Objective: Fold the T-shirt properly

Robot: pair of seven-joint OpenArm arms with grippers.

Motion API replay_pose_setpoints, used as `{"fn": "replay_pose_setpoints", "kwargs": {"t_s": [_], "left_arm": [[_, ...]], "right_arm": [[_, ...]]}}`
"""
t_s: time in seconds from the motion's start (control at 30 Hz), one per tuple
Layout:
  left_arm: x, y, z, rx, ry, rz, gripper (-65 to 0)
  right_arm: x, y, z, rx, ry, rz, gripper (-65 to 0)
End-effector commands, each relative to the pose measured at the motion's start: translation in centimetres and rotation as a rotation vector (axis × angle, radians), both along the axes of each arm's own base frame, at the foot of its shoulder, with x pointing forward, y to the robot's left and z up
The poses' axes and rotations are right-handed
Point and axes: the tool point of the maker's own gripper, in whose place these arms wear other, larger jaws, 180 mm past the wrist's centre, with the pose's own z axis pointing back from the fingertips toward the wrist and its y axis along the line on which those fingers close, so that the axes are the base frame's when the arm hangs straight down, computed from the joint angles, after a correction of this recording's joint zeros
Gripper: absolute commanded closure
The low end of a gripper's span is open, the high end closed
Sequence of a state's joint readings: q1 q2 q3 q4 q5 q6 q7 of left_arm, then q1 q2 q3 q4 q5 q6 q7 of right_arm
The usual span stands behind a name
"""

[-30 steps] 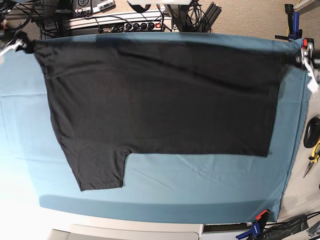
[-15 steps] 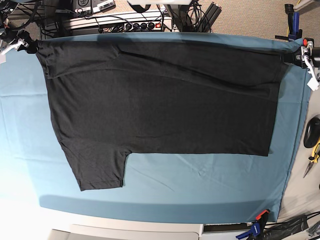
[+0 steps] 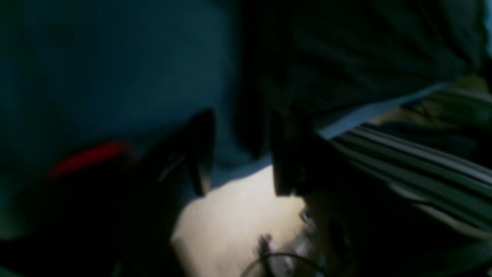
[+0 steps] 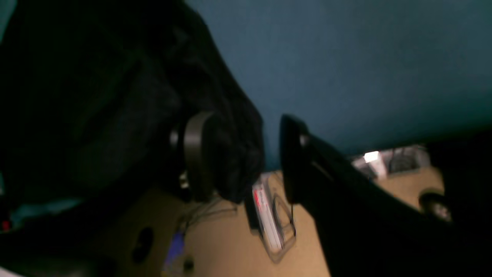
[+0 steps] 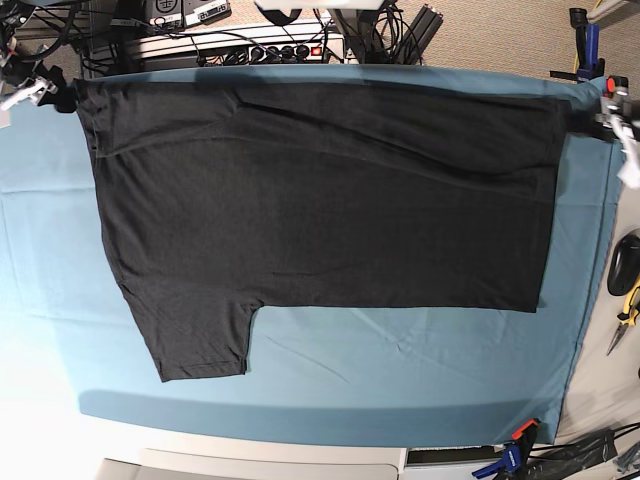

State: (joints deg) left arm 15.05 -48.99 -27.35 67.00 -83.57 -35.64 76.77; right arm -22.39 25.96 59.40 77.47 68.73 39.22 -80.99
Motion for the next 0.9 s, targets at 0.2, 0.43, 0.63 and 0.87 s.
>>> {"fn": "replay_pose_setpoints", "kwargs": {"t_s": [0.2, 0.43, 0.63, 0.87], "left_arm": [[4.7, 7.5, 10.2, 0.145, -0.308, 0.144, -25.6], [5.4, 10.0, 13.8, 0.206, -0.387, 0.182, -25.6], [5.5, 9.9, 13.6, 0.198, -0.393, 0.189, -25.6], [5.4, 9.8, 13.5, 0.193, -0.392, 0.191, -25.6]], "right_arm": [[-0.6, -1.3, 7.6, -0.26, -0.136, 0.012, -26.8], [-3.7, 4.9, 6.8, -0.153, -0.165, 0.041, -26.8], [-4.7, 7.1, 5.2, -0.063, -0.188, -0.025, -26.8], [-2.0, 8.0, 4.5, -0.04, -0.234, -0.021, -26.8]]}}
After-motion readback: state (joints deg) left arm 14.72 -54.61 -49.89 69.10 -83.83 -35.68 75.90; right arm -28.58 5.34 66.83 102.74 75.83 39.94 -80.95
